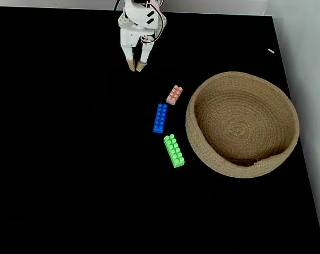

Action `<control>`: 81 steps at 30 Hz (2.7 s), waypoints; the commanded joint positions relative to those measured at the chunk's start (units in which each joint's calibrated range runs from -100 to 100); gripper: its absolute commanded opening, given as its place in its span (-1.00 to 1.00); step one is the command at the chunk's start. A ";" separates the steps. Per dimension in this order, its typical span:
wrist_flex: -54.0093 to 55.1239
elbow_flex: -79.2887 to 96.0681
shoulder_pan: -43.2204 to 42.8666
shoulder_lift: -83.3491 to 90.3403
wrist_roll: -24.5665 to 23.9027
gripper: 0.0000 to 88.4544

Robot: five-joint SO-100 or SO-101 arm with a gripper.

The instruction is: Place the lego blocks in the tray

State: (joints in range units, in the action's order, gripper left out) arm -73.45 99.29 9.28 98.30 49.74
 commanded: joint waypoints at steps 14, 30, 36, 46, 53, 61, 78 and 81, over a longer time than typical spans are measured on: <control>-0.23 0.71 -0.38 0.41 0.73 -1.00; -0.23 0.71 -0.63 0.41 2.88 -1.00; -0.23 0.71 -1.04 0.41 2.74 -1.00; -0.23 0.71 -2.03 0.41 4.64 -1.00; 3.85 0.71 -2.94 0.41 -0.10 -1.00; 10.10 -16.07 -7.96 -13.26 -7.67 -0.75; 6.60 -54.10 -14.15 -61.93 -22.42 -0.62; 7.68 -57.11 -14.56 -66.58 -22.56 -0.59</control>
State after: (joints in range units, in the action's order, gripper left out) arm -67.03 48.92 -4.97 36.13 27.47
